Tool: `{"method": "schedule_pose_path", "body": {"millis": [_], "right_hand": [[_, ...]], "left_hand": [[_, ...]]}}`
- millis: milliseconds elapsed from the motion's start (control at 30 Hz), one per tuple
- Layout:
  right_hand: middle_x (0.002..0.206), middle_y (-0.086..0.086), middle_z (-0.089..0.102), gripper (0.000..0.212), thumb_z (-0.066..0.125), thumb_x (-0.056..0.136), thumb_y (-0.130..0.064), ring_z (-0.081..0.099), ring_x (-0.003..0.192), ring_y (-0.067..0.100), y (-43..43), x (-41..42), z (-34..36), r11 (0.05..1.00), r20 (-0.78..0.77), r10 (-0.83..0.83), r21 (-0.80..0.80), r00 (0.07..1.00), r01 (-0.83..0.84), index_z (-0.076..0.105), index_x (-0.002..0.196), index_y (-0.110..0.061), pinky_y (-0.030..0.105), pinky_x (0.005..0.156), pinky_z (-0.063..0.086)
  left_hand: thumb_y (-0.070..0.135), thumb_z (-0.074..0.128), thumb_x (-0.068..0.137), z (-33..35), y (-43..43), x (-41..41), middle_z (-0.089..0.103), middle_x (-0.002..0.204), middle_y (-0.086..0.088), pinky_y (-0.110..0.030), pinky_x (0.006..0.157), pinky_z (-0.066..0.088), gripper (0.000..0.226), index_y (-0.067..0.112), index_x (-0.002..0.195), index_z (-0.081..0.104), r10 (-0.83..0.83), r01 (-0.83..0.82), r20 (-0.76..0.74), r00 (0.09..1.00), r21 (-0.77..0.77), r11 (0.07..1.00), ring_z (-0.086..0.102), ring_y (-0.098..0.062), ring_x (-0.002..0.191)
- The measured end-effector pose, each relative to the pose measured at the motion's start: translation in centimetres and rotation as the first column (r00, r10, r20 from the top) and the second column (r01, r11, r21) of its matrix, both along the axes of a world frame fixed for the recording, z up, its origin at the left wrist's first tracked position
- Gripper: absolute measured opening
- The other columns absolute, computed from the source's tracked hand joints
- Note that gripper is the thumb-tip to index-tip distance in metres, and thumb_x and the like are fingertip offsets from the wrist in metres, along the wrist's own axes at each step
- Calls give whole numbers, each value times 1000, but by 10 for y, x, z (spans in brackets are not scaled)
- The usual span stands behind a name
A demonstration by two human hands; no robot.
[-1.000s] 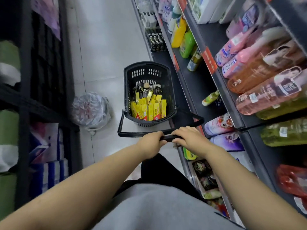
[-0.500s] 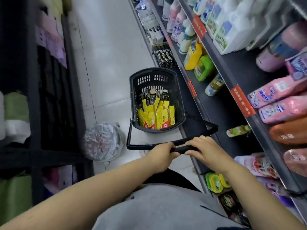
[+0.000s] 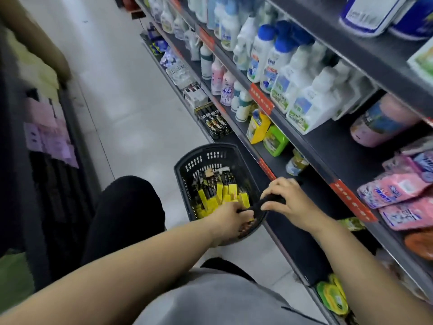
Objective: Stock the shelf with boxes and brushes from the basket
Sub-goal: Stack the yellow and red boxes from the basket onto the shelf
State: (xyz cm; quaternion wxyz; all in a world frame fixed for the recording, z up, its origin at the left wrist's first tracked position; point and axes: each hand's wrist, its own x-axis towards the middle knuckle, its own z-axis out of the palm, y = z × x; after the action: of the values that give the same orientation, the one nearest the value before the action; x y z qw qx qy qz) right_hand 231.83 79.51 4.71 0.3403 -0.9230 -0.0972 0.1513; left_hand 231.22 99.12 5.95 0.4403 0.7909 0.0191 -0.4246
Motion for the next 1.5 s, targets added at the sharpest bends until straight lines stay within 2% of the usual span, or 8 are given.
{"method": "schedule_pose_path", "body": {"millis": [200,333,567,833,1000,1133,1267,1500], "right_hand": [[116,-4,42,50,78,71,-38,43,116,17,55,64,-9,891,-30,-424,166,905,423,53,111,-24,31,99,34],[138,9,32,87,79,70,-41,36,128,25,98,112,-27,693,-95,-703,134,705,709,32,139,-14,36,104,32],[133,6,37,57,70,83,-22,47,121,25,176,158,-87,573,-270,-788,9,553,820,40,132,-21,33,99,38],[135,9,42,38,66,85,-26,34,129,28,236,168,-167,437,-417,-850,-218,322,872,51,120,-23,33,103,31],[139,7,38,33,63,86,-27,36,128,30,236,155,-218,429,-416,-855,-234,309,872,53,118,-25,35,100,38],[141,7,38,28,61,88,-27,37,129,30,230,145,-262,437,-451,-833,-180,321,881,52,114,-27,41,95,45],[136,3,43,24,61,88,-25,36,131,26,219,134,-311,433,-454,-826,-133,333,892,54,111,-27,37,94,43],[130,1,53,29,64,85,-17,48,122,23,189,122,-430,474,-337,-853,-182,399,861,59,113,-21,33,95,41]], "left_hand": [[21,50,97,5,43,96,56,77,-2,-21,66,43,17,11,89,59,32,-40,-81,996,-108,993,50,-12,65],[15,63,89,-12,67,188,61,93,-4,-14,75,42,23,9,111,65,-144,141,258,955,30,990,57,-13,81],[17,57,93,-83,124,340,70,101,-12,-33,82,49,21,7,108,69,-452,347,340,824,327,879,64,-30,95],[7,63,88,-175,185,400,67,83,-7,-39,81,55,18,4,104,70,-221,206,177,959,99,974,62,-25,77],[11,58,92,-236,200,399,69,93,-6,-29,72,46,22,8,109,70,-300,210,310,902,293,933,62,-28,82],[5,57,92,-268,198,374,58,132,-11,-31,106,36,30,4,122,63,-384,304,669,636,241,922,51,-26,126],[12,70,81,-297,171,352,72,104,-9,-36,93,48,20,5,100,75,-456,681,884,102,272,680,67,-27,102],[30,71,80,-399,129,318,74,99,-4,-33,72,59,31,15,107,73,-689,913,724,11,274,302,71,-21,88]]}}
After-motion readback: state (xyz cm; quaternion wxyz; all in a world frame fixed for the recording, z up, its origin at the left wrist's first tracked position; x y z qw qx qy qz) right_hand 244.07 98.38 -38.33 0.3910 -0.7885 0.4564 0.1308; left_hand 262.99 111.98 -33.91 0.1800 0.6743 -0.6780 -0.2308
